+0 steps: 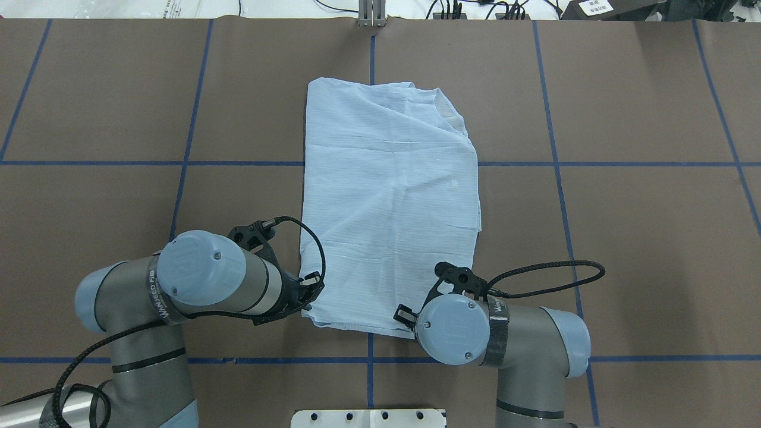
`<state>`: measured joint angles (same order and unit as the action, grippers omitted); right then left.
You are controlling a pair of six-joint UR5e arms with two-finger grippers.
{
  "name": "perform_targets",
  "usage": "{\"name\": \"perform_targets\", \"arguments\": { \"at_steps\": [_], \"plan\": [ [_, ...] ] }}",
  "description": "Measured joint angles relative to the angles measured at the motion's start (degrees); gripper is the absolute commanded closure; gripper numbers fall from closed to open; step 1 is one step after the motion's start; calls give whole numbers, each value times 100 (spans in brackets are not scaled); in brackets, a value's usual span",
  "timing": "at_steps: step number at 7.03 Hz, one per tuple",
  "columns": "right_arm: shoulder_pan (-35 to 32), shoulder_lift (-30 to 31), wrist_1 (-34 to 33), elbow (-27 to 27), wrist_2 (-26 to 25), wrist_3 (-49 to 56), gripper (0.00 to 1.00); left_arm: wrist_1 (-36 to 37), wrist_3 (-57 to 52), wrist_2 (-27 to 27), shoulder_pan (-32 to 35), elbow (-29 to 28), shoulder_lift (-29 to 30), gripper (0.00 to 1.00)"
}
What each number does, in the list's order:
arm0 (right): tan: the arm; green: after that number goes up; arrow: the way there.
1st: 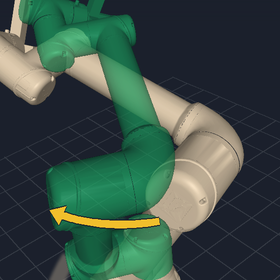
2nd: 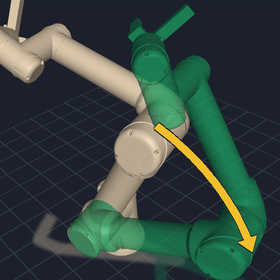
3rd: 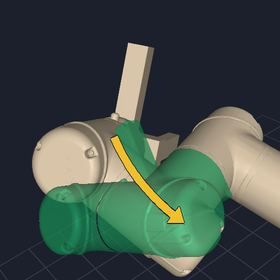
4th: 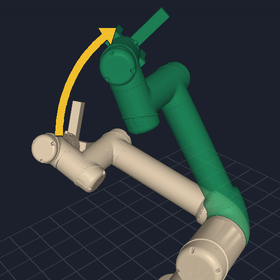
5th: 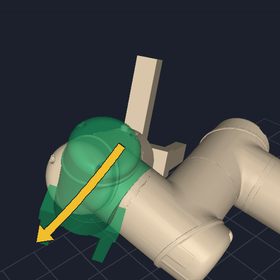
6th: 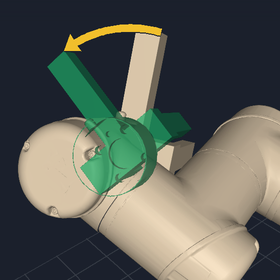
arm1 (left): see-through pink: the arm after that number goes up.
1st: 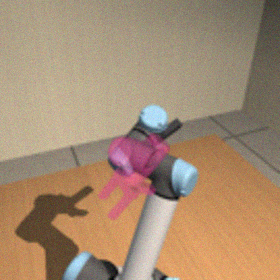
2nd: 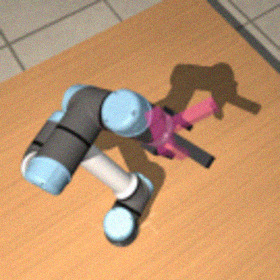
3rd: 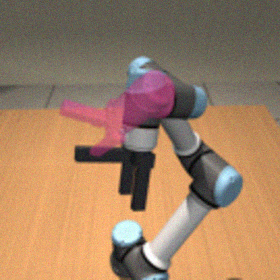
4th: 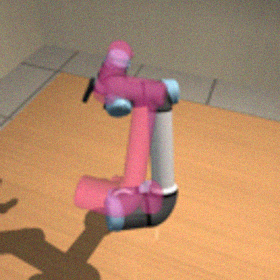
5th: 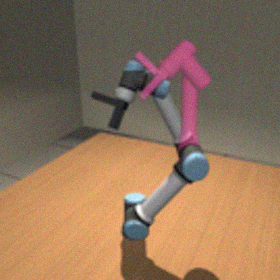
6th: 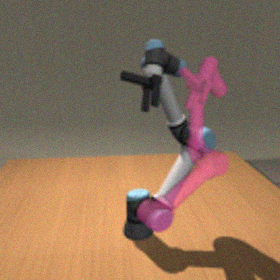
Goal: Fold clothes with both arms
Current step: 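Grasp the near edge of the shirt with both grippers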
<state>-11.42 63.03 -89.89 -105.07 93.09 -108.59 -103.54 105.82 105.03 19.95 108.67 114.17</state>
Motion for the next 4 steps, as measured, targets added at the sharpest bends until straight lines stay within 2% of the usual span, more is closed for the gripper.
{"name": "perform_targets", "arguments": {
  "at_steps": [4],
  "plan": [
    [-79, -28, -16, -30, 13, 21, 100, -8, -2, 8, 0, -53, 0, 100]
  ]
}}
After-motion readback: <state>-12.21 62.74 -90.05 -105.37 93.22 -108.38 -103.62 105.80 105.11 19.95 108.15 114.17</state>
